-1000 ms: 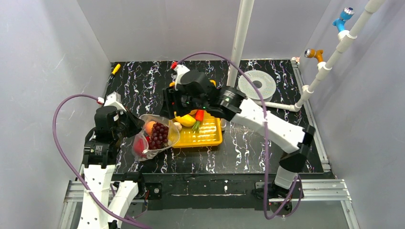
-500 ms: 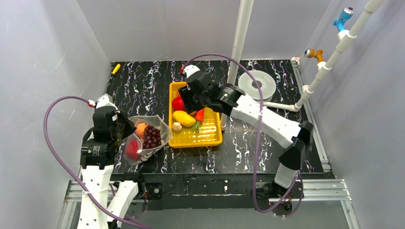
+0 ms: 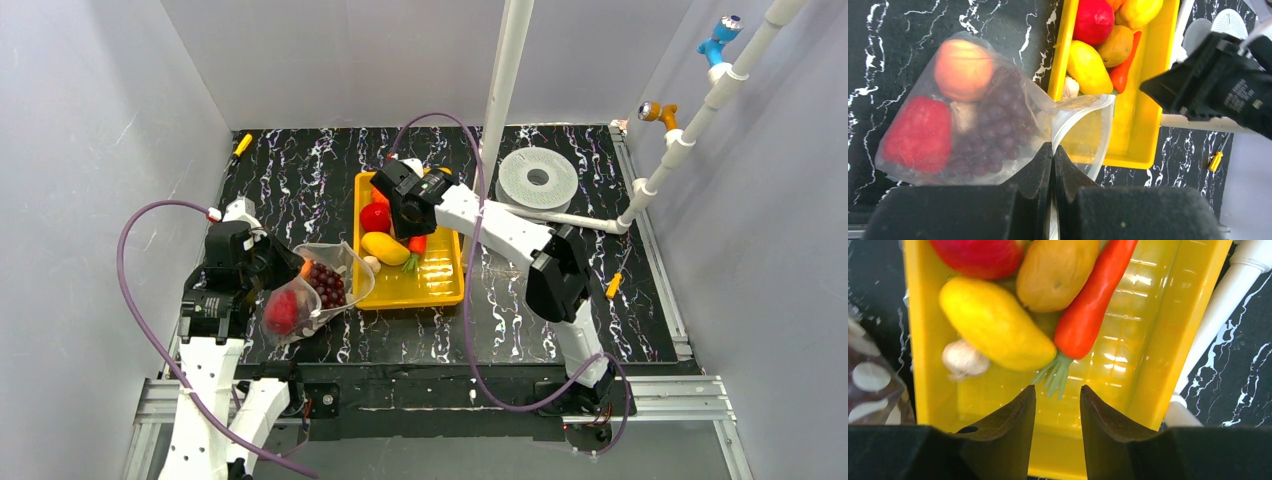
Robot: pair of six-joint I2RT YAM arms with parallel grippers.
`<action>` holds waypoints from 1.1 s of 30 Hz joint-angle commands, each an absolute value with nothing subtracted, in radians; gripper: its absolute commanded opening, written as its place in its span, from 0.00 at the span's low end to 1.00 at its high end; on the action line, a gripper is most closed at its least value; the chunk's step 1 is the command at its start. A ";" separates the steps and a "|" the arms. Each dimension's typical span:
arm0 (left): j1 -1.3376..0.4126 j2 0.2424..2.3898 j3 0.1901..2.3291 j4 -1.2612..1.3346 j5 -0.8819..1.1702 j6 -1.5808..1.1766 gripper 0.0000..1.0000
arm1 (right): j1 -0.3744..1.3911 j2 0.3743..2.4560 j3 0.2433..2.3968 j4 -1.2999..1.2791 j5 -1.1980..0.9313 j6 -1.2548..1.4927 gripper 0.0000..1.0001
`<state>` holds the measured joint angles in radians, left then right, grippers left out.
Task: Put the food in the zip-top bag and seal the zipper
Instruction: Pick up the fake vegetable from the bin.
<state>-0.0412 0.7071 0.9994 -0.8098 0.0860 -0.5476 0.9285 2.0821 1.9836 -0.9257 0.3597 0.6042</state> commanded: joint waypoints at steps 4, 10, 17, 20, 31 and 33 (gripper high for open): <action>-0.042 0.701 0.983 -0.789 0.140 -0.561 0.00 | 0.897 2.169 2.071 -0.940 0.397 0.662 0.56; -0.042 0.699 0.985 -0.789 0.144 -0.559 0.00 | 0.898 2.226 2.083 -0.934 0.446 0.679 0.60; -0.042 0.693 0.978 -0.789 0.157 -0.563 0.00 | 0.890 2.274 2.094 -0.928 0.497 0.702 0.59; -0.042 0.686 0.974 -0.791 0.151 -0.563 0.00 | 0.879 2.289 2.082 -0.904 0.478 0.691 0.59; -0.042 0.683 0.980 -0.795 0.152 -0.561 0.00 | 0.854 2.345 2.075 -0.897 0.406 0.707 0.60; -0.042 0.682 0.980 -0.796 0.152 -0.561 0.00 | 0.853 2.335 2.069 -0.894 0.420 0.699 0.54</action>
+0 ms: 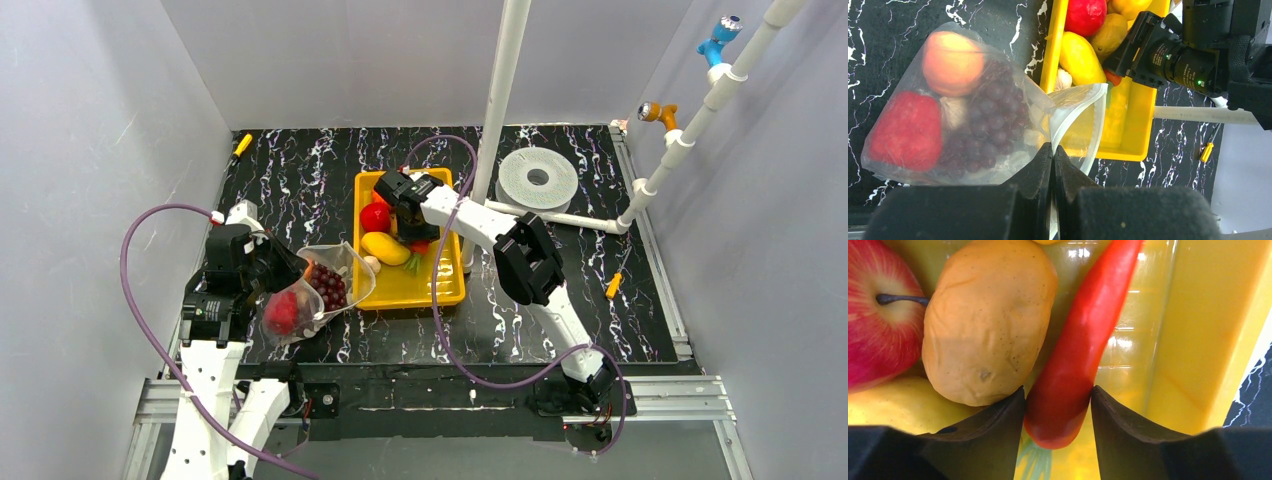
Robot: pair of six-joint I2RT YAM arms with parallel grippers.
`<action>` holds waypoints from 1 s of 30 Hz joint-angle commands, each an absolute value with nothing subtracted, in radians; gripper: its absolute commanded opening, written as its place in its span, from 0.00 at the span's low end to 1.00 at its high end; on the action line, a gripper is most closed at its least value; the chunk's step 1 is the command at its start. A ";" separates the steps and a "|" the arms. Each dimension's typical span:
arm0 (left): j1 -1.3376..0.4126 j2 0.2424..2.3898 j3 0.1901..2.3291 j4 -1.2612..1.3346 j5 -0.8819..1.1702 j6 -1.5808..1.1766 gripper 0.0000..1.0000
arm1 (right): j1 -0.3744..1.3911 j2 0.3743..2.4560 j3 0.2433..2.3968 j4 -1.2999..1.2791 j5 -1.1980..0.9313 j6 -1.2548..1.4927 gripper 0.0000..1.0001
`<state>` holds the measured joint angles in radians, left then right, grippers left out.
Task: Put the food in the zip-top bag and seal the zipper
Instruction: Pick up the fake vegetable from the bin.
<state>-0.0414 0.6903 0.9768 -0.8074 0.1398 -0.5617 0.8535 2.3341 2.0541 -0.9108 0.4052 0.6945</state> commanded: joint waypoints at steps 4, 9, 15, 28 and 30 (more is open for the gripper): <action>-0.043 0.683 0.979 -0.797 0.152 -0.561 0.00 | 0.853 2.309 2.031 -0.860 0.430 0.679 0.48; -0.042 0.683 0.988 -0.800 0.150 -0.558 0.00 | 0.854 2.303 2.024 -0.864 0.422 0.675 0.35; -0.042 0.679 0.988 -0.809 0.144 -0.557 0.00 | 0.868 2.225 2.020 -0.879 0.477 0.636 0.11; -0.042 0.697 0.994 -0.801 0.132 -0.542 0.00 | 0.968 1.954 2.014 -0.823 0.359 0.358 0.01; -0.042 0.696 0.996 -0.802 0.129 -0.539 0.00 | 0.969 1.906 2.000 -0.813 0.240 0.309 0.01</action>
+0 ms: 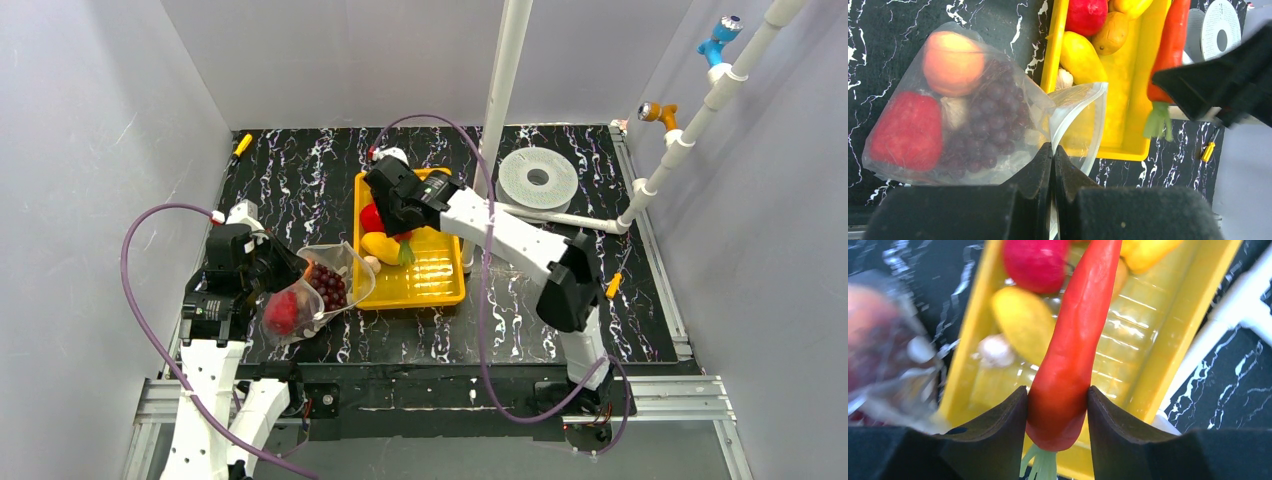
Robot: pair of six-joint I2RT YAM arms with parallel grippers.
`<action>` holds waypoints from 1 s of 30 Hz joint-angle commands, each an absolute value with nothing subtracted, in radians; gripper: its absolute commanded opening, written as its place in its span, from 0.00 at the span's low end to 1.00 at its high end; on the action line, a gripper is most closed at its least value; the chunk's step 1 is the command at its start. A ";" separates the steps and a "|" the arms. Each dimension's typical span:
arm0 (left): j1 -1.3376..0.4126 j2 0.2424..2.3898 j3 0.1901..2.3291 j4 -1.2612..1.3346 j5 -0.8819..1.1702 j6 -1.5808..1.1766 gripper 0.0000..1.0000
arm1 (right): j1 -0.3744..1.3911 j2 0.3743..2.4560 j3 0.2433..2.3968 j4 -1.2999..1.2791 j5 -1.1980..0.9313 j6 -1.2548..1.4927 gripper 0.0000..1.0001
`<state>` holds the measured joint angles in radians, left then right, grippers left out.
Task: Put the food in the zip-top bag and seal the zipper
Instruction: Pick up the fake vegetable from the bin, then place the fake vegetable in the zipper food storage bag.
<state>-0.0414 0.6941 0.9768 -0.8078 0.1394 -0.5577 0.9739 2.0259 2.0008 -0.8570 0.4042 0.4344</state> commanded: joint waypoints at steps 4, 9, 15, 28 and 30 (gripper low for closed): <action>-0.042 0.696 0.990 -0.799 0.129 -0.539 0.00 | 0.968 1.862 2.041 -0.871 -0.051 0.272 0.01; -0.042 0.704 0.989 -0.791 0.138 -0.539 0.00 | 0.968 1.865 2.092 -0.945 -0.410 0.358 0.01; -0.042 0.723 1.000 -0.788 0.146 -0.536 0.00 | 0.968 1.926 2.116 -0.992 -0.666 0.473 0.01; -0.042 0.714 0.996 -0.785 0.171 -0.541 0.00 | 0.968 2.029 2.078 -0.964 -0.774 0.593 0.01; -0.042 0.713 1.002 -0.788 0.177 -0.543 0.00 | 0.968 2.066 2.091 -0.919 -0.781 0.652 0.01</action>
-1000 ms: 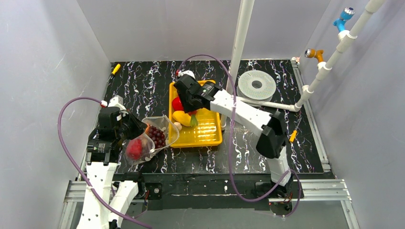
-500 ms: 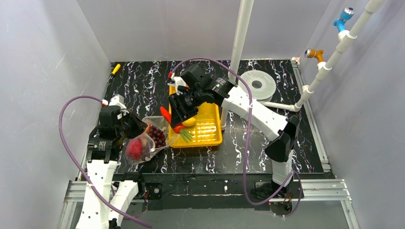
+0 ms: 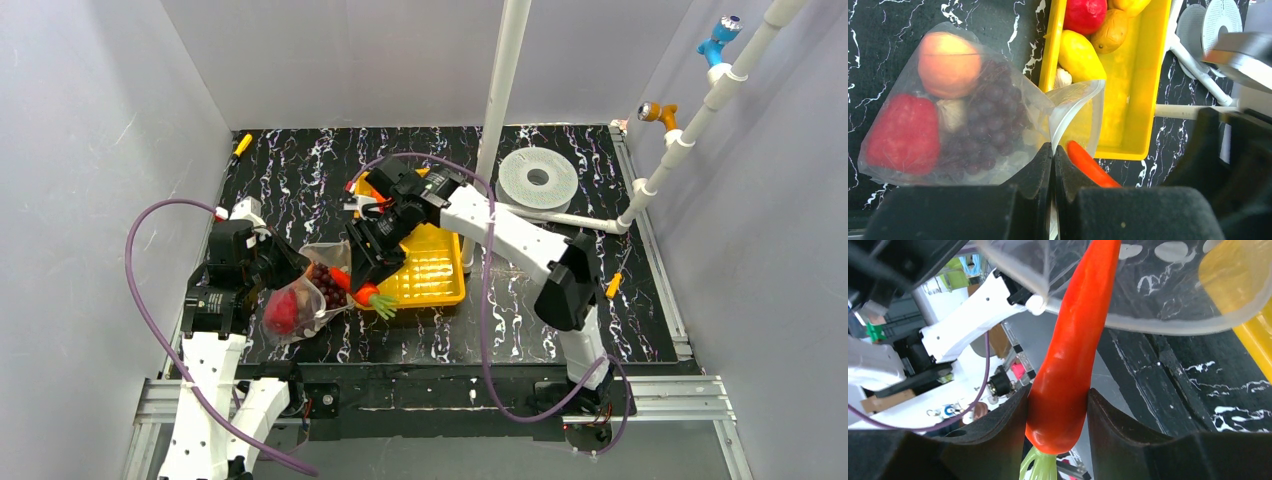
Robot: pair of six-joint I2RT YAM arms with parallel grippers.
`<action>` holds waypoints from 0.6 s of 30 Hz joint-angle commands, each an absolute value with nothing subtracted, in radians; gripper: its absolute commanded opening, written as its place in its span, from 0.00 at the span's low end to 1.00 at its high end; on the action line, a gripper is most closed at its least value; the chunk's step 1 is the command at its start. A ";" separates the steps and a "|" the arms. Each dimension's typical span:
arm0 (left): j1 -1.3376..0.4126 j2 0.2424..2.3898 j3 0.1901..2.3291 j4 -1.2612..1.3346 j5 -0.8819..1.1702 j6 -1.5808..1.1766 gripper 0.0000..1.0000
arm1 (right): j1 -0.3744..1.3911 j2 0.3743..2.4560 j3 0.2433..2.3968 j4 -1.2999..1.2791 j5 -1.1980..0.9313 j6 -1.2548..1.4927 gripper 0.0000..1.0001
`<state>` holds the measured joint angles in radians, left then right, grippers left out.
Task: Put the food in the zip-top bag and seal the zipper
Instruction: Place the fake vegetable in the zipper food storage bag.
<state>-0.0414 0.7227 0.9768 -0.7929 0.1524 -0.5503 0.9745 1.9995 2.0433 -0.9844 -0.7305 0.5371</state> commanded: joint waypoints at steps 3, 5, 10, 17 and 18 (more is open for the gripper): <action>-0.042 0.710 1.011 -0.797 0.190 -0.550 0.00 | 0.968 2.136 2.130 -0.861 -0.810 0.726 0.01; -0.042 0.705 1.014 -0.802 0.199 -0.557 0.00 | 0.965 2.169 2.145 -0.815 -0.816 0.768 0.01; -0.043 0.691 1.005 -0.808 0.225 -0.581 0.00 | 0.950 2.214 2.138 -0.683 -0.813 0.861 0.01; -0.041 0.677 1.003 -0.815 0.240 -0.598 0.00 | 0.939 2.197 2.032 -0.509 -0.705 0.929 0.01; -0.042 0.676 1.007 -0.818 0.240 -0.598 0.00 | 0.939 2.195 2.016 -0.478 -0.696 0.939 0.01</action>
